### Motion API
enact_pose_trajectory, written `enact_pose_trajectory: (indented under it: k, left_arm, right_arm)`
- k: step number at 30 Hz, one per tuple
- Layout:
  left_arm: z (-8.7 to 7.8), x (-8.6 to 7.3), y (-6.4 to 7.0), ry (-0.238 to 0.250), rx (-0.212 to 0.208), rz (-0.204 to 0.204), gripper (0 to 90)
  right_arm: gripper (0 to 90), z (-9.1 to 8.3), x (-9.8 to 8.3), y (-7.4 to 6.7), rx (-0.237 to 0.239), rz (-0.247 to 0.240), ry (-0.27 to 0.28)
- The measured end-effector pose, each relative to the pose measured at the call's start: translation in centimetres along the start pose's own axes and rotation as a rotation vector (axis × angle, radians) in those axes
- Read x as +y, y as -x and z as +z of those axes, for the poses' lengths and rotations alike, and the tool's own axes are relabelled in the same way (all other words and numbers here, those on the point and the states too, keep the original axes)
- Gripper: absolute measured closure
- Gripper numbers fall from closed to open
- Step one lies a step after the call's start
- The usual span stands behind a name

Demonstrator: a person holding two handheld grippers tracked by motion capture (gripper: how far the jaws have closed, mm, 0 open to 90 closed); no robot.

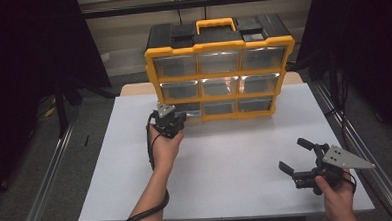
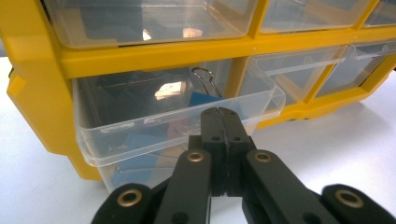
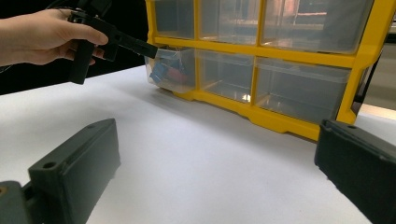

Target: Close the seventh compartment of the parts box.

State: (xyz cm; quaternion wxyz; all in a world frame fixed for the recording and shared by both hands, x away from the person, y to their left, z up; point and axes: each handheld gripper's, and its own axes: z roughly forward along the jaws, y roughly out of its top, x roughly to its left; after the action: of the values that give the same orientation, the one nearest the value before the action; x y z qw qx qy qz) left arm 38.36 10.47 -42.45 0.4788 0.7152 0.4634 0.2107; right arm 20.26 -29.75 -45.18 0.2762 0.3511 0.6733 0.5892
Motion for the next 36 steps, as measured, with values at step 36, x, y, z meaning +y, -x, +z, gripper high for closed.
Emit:
enact_pose_trajectory:
  k: [36]
  left_arm:
    - [0.72,0.32,-0.07,0.012,0.018,-0.011,90.0]
  right_arm:
    - [0.0,-0.07,0.01,0.10,-0.001,-0.003,0.002]
